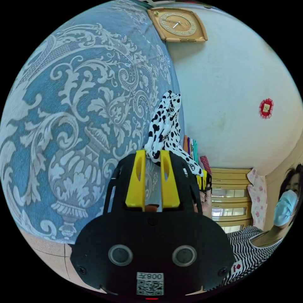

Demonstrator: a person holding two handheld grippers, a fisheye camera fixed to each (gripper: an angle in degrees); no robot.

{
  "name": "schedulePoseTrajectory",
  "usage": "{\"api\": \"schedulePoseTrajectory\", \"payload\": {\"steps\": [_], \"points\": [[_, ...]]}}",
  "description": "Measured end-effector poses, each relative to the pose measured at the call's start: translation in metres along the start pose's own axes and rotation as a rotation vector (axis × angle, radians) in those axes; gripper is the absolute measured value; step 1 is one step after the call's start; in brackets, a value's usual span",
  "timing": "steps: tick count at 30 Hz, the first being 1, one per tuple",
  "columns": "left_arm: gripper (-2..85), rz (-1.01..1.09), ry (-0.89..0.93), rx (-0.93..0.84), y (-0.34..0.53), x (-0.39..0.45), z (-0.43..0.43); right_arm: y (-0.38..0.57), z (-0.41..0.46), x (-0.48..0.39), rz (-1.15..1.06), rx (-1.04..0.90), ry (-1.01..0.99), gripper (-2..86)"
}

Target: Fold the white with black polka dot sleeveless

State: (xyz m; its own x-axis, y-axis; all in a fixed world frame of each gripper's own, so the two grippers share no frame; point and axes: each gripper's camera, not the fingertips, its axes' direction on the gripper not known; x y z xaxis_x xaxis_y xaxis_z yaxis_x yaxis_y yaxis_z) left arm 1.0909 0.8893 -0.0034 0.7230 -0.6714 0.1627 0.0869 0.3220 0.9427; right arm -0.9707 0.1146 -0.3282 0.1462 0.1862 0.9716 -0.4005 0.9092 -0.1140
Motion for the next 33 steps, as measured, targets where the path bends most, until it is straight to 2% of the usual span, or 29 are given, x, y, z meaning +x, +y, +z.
{"api": "schedulePoseTrajectory", "payload": {"steps": [9,18,24,33], "points": [[3.3,0.041,0.025,0.023,-0.036,0.031,-0.008,-0.013,-0.076,0.006,0.033,0.02,0.019,2.2],[3.0,0.134,0.066,-0.052,-0.036,0.115,-0.017,0.022,-0.189,0.006,0.071,0.004,0.014,2.1],[2.9,0.199,0.119,-0.103,-0.025,0.192,-0.014,0.068,-0.28,-0.006,0.057,0.017,-0.061,2.1],[2.9,0.405,0.225,-0.179,-0.04,0.359,0.03,0.126,-0.439,-0.048,-0.087,0.125,-0.175,2.1]]}}
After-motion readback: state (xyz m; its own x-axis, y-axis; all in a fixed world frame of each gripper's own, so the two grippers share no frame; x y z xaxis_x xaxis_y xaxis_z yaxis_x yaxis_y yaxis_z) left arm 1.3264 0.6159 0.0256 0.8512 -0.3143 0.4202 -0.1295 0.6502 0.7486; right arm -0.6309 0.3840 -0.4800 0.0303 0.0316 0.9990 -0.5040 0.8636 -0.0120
